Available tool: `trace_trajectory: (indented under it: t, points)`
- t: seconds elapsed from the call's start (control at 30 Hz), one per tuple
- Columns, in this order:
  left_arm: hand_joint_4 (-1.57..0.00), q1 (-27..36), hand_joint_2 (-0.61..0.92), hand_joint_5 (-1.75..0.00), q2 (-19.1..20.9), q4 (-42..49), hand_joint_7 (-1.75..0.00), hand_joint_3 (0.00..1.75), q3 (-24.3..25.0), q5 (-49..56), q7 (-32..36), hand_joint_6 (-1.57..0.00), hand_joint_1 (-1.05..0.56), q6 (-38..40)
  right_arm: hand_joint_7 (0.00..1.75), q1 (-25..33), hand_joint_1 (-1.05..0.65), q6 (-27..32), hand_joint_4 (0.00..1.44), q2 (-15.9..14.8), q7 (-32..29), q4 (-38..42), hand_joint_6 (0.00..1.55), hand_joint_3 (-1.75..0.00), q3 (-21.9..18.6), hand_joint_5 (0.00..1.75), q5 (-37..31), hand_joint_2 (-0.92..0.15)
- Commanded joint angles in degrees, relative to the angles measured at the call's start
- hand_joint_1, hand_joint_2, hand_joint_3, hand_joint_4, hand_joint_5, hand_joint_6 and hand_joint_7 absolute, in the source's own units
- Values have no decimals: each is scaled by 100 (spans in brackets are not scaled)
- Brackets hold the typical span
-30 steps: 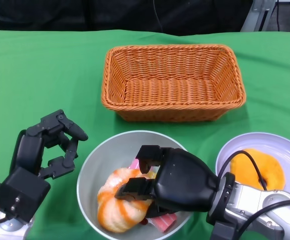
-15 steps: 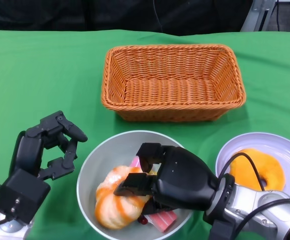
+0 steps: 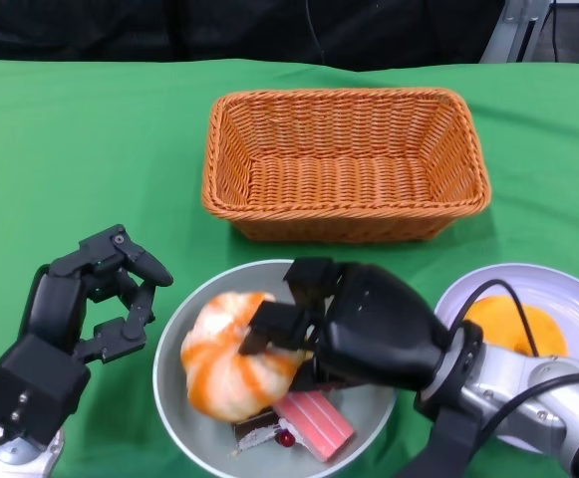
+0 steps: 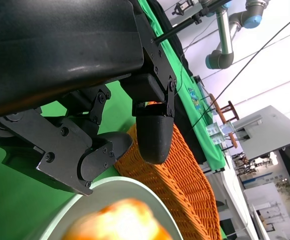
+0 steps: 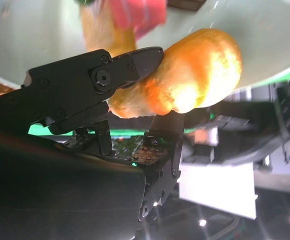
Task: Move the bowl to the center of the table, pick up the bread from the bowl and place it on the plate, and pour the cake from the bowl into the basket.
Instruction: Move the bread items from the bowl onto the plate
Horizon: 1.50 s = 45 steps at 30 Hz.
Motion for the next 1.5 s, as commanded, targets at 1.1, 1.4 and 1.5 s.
trace_trajectory:
  t: [1.1,1.4,1.5]
  points:
    - [-82,-386,60,-159,223,706,-137,107,72,181,400,-80,3,-288,97,1605,-29,26,76,-647,203,-2193,76,-7,-2186,137,1009,-90]
    - [-80,-392,59,-159,285,747,-139,108,81,206,390,-77,1,-347,95,2303,-25,365,74,-920,-119,-2300,79,-6,-2871,149,1090,-90]
    - [-80,-391,59,-160,323,769,-139,108,85,191,355,-77,2,-399,94,2676,-27,496,71,-1029,-132,-2313,78,-6,-3195,150,1284,-91]
